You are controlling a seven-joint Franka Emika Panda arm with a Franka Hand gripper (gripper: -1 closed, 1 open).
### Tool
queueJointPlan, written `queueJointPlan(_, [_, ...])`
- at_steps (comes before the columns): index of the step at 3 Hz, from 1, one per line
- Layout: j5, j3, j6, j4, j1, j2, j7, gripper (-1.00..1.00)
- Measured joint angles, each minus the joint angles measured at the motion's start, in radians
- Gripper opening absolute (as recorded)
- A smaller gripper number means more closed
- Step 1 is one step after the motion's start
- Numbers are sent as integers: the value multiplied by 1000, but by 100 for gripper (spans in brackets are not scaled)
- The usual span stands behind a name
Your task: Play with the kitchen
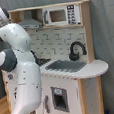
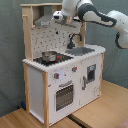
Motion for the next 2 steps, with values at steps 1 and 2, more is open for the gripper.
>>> queueJointPlan(1, [0,1,-12,-94,-3,-57,-1,100])
queueJointPlan(2, [-5,1,-9,-182,-12,-105,0,100])
